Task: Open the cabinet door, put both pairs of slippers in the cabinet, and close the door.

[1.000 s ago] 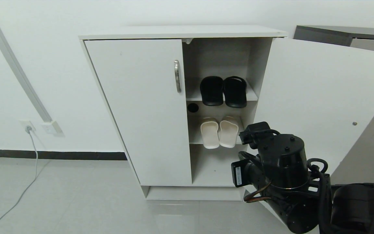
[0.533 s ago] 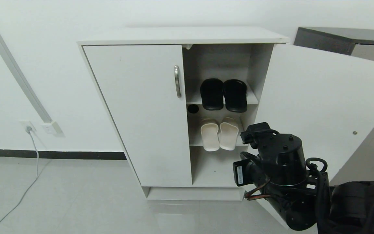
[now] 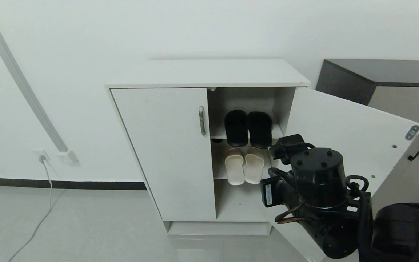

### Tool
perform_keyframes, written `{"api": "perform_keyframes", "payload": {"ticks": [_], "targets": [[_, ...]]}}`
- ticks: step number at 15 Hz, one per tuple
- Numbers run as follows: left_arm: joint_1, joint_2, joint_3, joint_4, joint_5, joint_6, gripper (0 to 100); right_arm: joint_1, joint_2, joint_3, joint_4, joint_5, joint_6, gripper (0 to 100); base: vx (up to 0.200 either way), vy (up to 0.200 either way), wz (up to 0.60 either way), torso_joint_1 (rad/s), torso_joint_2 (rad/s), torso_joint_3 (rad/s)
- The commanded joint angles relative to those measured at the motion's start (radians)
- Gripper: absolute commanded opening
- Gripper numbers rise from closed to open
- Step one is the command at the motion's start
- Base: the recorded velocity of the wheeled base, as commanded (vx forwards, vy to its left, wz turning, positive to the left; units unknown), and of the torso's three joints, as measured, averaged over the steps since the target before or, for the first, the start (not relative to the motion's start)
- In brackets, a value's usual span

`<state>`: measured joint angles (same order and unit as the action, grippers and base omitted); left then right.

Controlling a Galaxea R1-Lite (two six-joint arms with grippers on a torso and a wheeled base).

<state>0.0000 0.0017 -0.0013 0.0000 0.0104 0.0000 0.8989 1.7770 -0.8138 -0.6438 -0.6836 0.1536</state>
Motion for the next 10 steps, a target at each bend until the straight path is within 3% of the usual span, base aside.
{"api": "perform_keyframes", "payload": {"ticks": [1, 10], "targets": [[0.000, 0.000, 0.000, 0.000, 0.000, 0.000, 0, 0.000, -0.002, 0.001, 0.000, -0.001, 0.000, 0, 0.000, 0.000, 0.00, 0.149, -0.47, -0.325], [0.000, 0.000, 0.000, 0.000, 0.000, 0.000, 0, -0.002, -0.002, 0.004, 0.000, 0.001, -0.005, 0, 0.000, 0.000, 0.00, 0.179, -0.49, -0.319]]}}
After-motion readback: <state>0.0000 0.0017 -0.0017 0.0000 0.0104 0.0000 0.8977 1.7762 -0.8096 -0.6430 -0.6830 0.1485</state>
